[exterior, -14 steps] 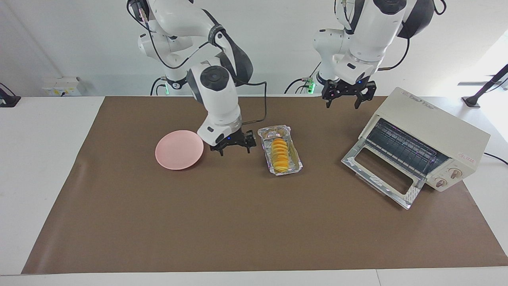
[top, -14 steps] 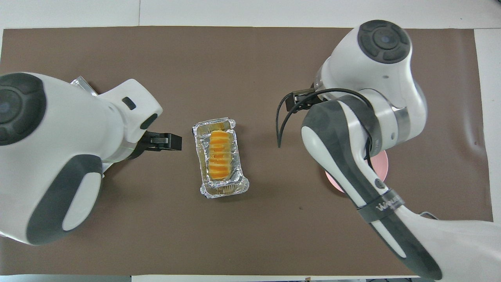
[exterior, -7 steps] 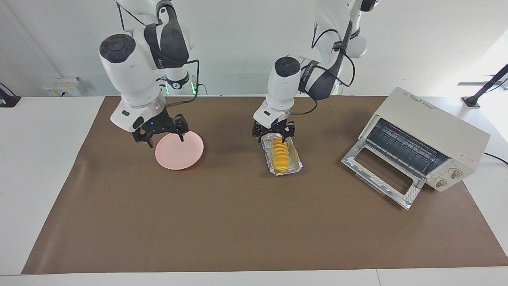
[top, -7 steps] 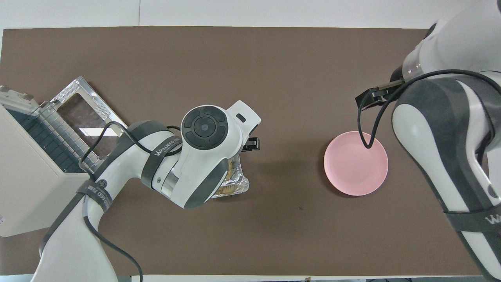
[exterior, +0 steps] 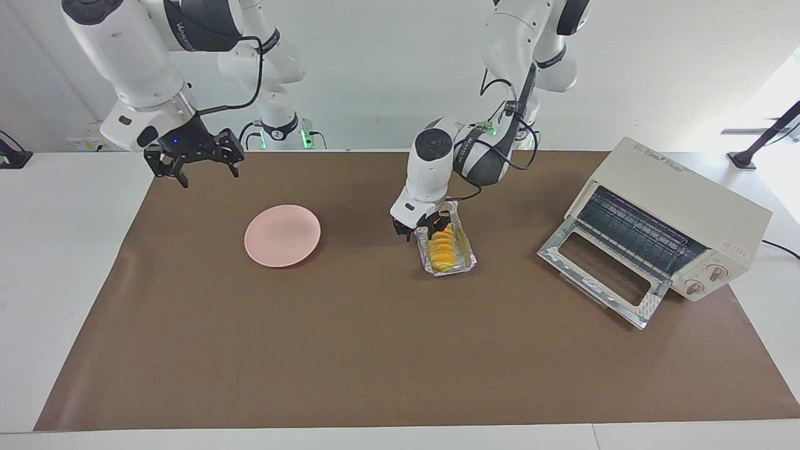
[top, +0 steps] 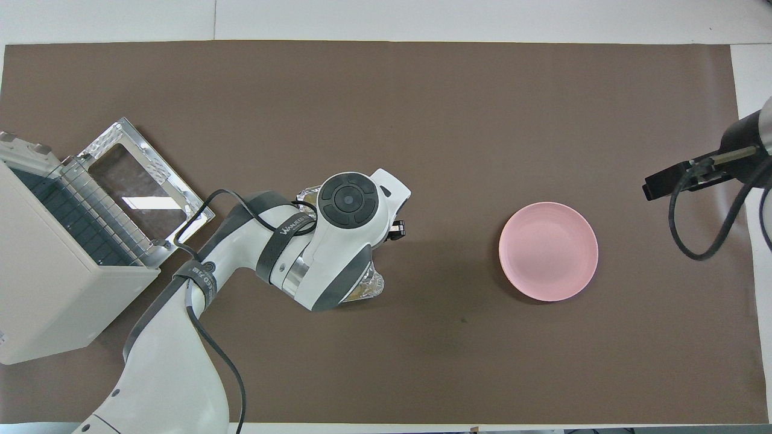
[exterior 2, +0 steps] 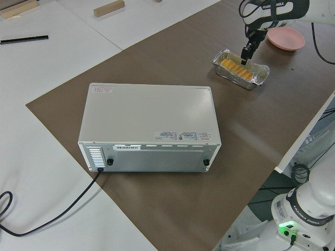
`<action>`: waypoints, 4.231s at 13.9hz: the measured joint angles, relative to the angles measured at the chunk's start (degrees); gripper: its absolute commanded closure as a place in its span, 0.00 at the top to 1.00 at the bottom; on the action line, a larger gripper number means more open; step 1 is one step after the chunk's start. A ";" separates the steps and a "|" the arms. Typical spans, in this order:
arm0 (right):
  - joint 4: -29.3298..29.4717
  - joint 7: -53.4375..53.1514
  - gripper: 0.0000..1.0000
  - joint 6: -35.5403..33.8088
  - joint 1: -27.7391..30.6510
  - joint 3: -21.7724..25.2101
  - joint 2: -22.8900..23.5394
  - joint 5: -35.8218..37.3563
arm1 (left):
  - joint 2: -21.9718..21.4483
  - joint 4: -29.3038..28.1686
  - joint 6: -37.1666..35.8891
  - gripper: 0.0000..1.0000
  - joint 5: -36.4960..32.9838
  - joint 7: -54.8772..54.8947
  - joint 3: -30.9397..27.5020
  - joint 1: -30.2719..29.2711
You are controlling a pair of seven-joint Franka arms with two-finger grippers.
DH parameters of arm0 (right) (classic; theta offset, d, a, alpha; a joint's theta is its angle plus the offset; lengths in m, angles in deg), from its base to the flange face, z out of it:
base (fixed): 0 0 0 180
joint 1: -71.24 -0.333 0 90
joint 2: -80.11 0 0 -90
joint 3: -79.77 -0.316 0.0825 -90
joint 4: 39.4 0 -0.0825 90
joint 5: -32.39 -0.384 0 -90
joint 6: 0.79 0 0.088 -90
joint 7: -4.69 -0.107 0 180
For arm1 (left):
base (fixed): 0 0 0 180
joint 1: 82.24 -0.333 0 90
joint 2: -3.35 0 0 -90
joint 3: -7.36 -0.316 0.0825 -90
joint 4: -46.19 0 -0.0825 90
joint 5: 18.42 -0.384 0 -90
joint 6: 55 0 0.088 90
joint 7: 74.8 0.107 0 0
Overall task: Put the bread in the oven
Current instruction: 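Carry the foil tray into the open toaster oven with the left gripper, then push the tray deeper into the oven and open the left gripper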
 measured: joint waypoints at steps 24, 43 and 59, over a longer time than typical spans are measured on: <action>-0.24 0.16 1.00 -0.35 2.66 0.19 -0.39 -0.07 | -1.84 10.86 -18.24 0.00 -7.12 8.65 -7.57 -29.52; -0.41 0.09 1.00 -0.92 2.66 0.16 -0.63 -0.07 | -4.49 6.82 -22.15 1.00 -9.60 9.01 -6.97 -36.59; -0.49 0.09 1.00 -0.92 2.66 0.16 -0.68 -0.07 | -19.88 11.52 -36.61 1.00 -9.03 28.85 -5.56 -32.13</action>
